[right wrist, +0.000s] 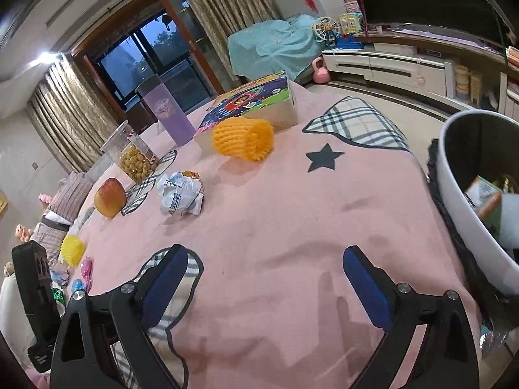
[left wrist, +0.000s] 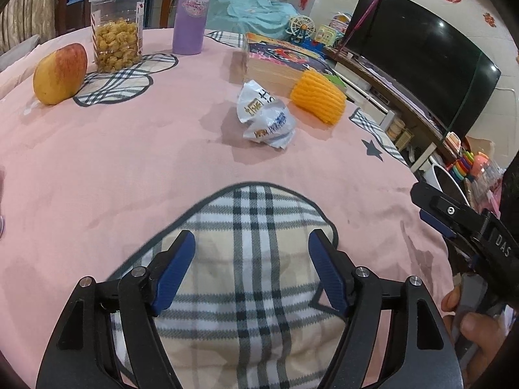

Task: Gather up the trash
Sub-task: 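Move both tools back over the table toward the white wrapper and orange foam net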

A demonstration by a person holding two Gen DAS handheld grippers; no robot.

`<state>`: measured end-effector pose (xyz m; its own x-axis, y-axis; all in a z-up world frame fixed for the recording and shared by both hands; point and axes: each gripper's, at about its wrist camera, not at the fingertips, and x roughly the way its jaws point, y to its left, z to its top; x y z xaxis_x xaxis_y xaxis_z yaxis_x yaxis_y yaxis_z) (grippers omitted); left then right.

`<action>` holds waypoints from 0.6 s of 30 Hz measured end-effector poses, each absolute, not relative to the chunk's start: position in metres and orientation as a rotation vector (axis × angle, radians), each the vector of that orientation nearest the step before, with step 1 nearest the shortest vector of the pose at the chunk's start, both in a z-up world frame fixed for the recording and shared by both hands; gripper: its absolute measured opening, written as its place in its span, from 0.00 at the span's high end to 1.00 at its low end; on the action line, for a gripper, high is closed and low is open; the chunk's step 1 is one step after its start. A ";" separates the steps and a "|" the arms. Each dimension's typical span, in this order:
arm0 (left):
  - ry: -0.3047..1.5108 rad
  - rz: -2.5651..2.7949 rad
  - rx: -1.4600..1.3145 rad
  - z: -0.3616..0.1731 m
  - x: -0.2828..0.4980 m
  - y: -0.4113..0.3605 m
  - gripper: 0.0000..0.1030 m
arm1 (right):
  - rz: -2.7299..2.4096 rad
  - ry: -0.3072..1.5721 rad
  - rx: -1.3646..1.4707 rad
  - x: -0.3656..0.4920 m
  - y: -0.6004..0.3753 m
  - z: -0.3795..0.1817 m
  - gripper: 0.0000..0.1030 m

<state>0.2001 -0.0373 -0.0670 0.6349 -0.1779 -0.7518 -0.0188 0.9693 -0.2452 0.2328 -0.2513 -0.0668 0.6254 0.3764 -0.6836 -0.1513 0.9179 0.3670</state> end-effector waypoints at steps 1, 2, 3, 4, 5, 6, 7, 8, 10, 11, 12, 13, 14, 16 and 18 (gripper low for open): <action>0.880 -0.091 -0.241 -0.067 0.203 -0.037 0.27 | 0.310 0.845 0.281 0.237 -0.250 -0.067 0.05; 0.882 -0.092 -0.242 -0.066 0.206 -0.037 0.27 | 0.310 0.847 0.278 0.240 -0.248 -0.068 0.05; 0.883 -0.092 -0.242 -0.066 0.209 -0.037 0.27 | 0.311 0.850 0.276 0.244 -0.247 -0.068 0.05; 0.883 -0.090 -0.238 -0.065 0.212 -0.038 0.27 | 0.313 0.852 0.276 0.248 -0.246 -0.069 0.05; 0.883 -0.089 -0.234 -0.065 0.215 -0.038 0.27 | 0.315 0.855 0.274 0.252 -0.244 -0.070 0.05; 0.883 -0.089 -0.232 -0.065 0.218 -0.038 0.27 | 0.316 0.857 0.271 0.256 -0.243 -0.071 0.05; 0.884 -0.089 -0.230 -0.065 0.221 -0.038 0.27 | 0.317 0.861 0.266 0.260 -0.241 -0.072 0.05; 0.884 -0.088 -0.228 -0.064 0.224 -0.038 0.27 | 0.319 0.866 0.263 0.265 -0.240 -0.073 0.05; 0.884 -0.091 -0.225 -0.064 0.230 -0.039 0.27 | 0.321 0.874 0.260 0.272 -0.238 -0.076 0.05; 0.884 -0.091 -0.222 -0.063 0.233 -0.039 0.27 | 0.321 0.879 0.263 0.277 -0.238 -0.078 0.05; 0.883 -0.090 -0.218 -0.062 0.238 -0.040 0.27 | 0.322 0.882 0.267 0.281 -0.237 -0.078 0.05; 0.881 -0.090 -0.216 -0.061 0.242 -0.040 0.27 | 0.324 0.886 0.271 0.285 -0.237 -0.079 0.05; 0.880 -0.090 -0.214 -0.061 0.245 -0.040 0.27 | 0.324 0.887 0.270 0.289 -0.236 -0.080 0.05; 0.877 -0.087 -0.209 -0.059 0.253 -0.042 0.27 | 0.324 0.888 0.265 0.295 -0.236 -0.080 0.05; 0.875 -0.087 -0.210 -0.058 0.261 -0.043 0.26 | 0.324 0.892 0.262 0.304 -0.235 -0.081 0.05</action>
<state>0.2605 -0.0426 -0.0579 0.6390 -0.1612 -0.7521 -0.0104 0.9759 -0.2180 0.3036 -0.2354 -0.0810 0.5851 0.3813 -0.7157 -0.1663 0.9202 0.3543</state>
